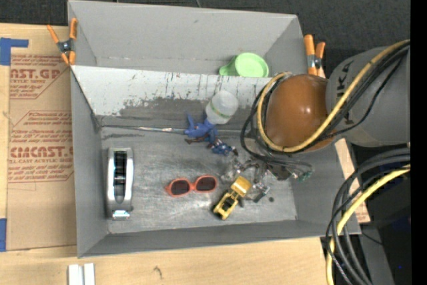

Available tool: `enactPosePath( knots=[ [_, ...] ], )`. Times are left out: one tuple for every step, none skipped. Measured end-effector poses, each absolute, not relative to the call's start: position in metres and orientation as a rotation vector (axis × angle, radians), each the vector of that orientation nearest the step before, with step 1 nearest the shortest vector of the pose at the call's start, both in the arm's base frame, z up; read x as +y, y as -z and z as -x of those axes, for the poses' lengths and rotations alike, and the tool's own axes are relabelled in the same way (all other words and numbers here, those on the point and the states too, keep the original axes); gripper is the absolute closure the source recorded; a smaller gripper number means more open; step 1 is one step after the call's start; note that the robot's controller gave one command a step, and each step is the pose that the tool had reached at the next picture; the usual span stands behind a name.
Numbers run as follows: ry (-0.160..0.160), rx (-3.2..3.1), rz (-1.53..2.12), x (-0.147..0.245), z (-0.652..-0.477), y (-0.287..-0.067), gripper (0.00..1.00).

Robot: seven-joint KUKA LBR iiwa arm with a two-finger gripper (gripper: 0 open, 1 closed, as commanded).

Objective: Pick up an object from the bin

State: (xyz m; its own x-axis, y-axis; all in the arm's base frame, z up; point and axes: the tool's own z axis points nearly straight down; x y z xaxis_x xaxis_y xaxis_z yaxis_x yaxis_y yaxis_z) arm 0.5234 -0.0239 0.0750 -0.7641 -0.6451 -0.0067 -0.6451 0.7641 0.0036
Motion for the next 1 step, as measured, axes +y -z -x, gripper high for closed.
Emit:
enactPosePath(
  knots=[
    [-0.007, 2.949, 1.081, -0.0242, -0.5218, -0.0799, 1.0]
  ],
)
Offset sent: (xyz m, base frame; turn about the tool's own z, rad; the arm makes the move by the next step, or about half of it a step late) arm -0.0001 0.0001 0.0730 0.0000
